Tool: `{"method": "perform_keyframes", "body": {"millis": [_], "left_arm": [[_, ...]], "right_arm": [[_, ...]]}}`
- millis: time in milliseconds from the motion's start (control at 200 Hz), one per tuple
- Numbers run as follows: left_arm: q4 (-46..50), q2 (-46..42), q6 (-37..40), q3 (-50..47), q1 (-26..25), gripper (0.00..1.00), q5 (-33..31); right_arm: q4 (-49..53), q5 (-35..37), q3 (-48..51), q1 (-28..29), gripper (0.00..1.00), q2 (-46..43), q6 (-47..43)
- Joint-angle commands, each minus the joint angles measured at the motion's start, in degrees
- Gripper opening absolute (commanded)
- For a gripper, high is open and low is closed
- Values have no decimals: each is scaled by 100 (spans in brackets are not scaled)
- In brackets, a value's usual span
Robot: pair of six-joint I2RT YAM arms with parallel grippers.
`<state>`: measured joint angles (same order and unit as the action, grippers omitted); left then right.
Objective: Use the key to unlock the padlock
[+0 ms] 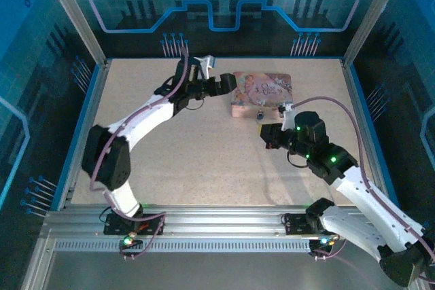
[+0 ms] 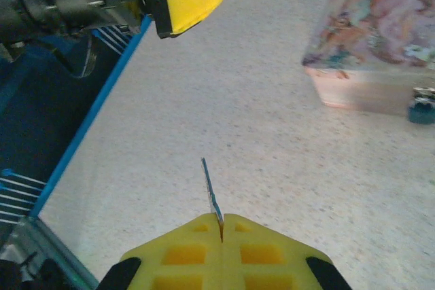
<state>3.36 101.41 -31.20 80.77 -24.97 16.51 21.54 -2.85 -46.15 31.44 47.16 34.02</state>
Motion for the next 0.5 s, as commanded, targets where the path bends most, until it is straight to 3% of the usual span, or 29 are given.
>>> {"method": "perform_keyframes", "body": {"millis": [0, 205, 490], "left_arm": [[555, 600, 149, 522, -49, 99, -103], [1009, 1713, -18, 1463, -156, 99, 193], [1324, 2468, -149, 2011, -174, 98, 53]], "right_arm": [[598, 412, -110, -59, 0, -194, -214], [642, 430, -19, -99, 0, -304, -177], [571, 373, 1, -111, 0, -295, -132]]}}
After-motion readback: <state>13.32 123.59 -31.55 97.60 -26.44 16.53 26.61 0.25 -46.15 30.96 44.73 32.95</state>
